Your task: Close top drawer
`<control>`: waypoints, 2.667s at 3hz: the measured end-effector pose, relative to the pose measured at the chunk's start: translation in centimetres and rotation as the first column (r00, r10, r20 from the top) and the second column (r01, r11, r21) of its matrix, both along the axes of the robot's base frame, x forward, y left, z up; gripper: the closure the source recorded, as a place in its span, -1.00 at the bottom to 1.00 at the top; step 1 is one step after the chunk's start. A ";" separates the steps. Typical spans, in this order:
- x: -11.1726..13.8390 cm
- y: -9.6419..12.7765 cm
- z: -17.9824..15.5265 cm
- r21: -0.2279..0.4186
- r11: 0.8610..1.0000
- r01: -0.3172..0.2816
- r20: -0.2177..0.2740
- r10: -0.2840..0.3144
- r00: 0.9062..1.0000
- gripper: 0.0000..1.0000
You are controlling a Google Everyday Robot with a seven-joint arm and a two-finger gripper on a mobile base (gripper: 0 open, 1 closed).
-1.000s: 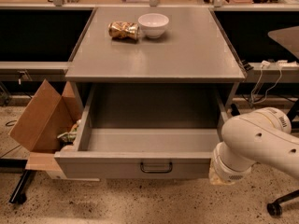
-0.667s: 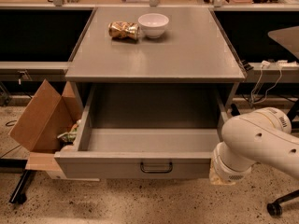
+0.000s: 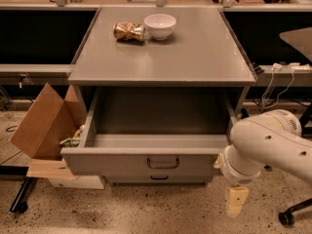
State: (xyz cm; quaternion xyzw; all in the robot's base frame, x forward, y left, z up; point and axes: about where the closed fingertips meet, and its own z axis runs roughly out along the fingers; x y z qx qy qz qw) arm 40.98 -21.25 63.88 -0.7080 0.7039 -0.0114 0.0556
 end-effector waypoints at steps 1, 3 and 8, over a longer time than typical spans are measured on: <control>2.5 0.6 0.0 0.028 0.998 -0.054 0.016 0.053 0.998 -1.00; 8.4 2.6 0.4 0.102 0.984 -0.149 0.081 0.141 0.987 0.00; 14.8 -0.1 2.0 0.164 0.977 -0.134 0.196 0.101 0.975 -1.00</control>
Offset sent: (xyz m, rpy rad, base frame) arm 0.0895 0.0247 0.0010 0.1108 -0.0693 0.1633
